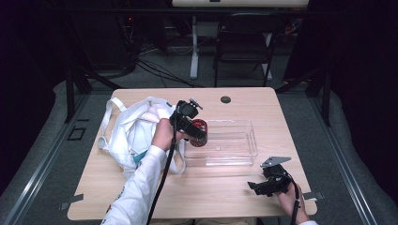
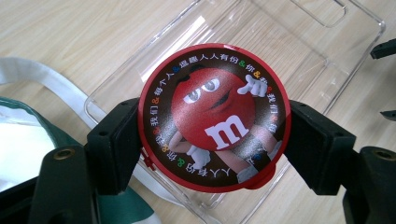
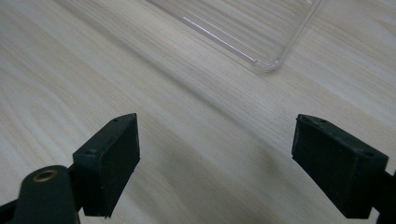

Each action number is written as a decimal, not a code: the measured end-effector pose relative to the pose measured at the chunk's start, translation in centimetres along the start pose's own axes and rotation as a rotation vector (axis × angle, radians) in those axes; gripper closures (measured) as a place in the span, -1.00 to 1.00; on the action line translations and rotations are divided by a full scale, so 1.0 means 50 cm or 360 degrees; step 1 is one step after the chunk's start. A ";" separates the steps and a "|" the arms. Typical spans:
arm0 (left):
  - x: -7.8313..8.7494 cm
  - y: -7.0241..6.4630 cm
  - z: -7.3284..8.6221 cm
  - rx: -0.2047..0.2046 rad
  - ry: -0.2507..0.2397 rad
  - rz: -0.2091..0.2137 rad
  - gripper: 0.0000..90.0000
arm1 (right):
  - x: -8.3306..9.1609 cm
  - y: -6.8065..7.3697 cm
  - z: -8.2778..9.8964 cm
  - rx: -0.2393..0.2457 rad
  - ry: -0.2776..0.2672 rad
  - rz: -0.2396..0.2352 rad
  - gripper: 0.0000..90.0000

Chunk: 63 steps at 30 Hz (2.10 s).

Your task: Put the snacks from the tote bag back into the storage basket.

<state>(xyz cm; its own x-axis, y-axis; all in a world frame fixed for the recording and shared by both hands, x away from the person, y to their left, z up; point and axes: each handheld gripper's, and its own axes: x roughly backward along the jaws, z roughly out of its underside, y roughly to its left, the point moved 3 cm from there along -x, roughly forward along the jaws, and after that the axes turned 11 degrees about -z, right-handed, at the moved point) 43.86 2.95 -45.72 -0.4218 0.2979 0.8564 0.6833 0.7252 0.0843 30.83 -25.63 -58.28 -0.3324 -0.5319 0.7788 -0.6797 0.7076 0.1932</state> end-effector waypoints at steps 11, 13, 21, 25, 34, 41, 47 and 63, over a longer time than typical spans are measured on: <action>-0.037 -0.008 0.013 -0.0003 0.0049 0.0027 -0.43 | 0.001 -0.001 0.000 0.0003 0.0002 0.0000 -0.67; -0.042 -0.009 0.015 -0.0006 0.0061 0.0031 -0.43 | 0.001 -0.001 0.000 0.0001 -0.0003 0.0002 -0.67; -0.057 -0.009 0.023 0.0006 0.0074 0.0027 -0.43 | 0.003 -0.001 0.000 0.0009 -0.0014 -0.0002 -0.67; -0.069 -0.010 0.030 0.0023 0.0098 0.0037 -0.43 | 0.001 0.000 0.000 0.0004 -0.0009 0.0000 -0.67; -0.090 -0.013 0.046 0.0078 0.0129 0.0025 -0.43 | 0.002 0.001 0.000 0.0008 -0.0008 -0.0006 -0.67; -0.100 -0.019 0.060 0.0057 0.0163 -0.0010 -0.43 | 0.001 0.001 -0.001 0.0010 0.0004 0.0003 -0.67; -0.109 -0.023 0.068 0.0039 0.0195 -0.0028 -0.43 | 0.000 0.001 -0.001 0.0005 -0.0002 0.0003 -0.67; -0.112 -0.037 0.077 0.0009 0.0192 -0.0058 -0.43 | 0.000 0.002 -0.001 0.0014 0.0002 0.0005 -0.67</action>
<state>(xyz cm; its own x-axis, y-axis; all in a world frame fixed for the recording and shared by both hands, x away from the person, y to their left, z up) 42.67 2.33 -52.62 -0.3716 0.1945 0.9078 0.6653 0.7378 0.1142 30.80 -25.56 -58.23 -0.3338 -0.5290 0.7802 -0.6842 0.7053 0.1855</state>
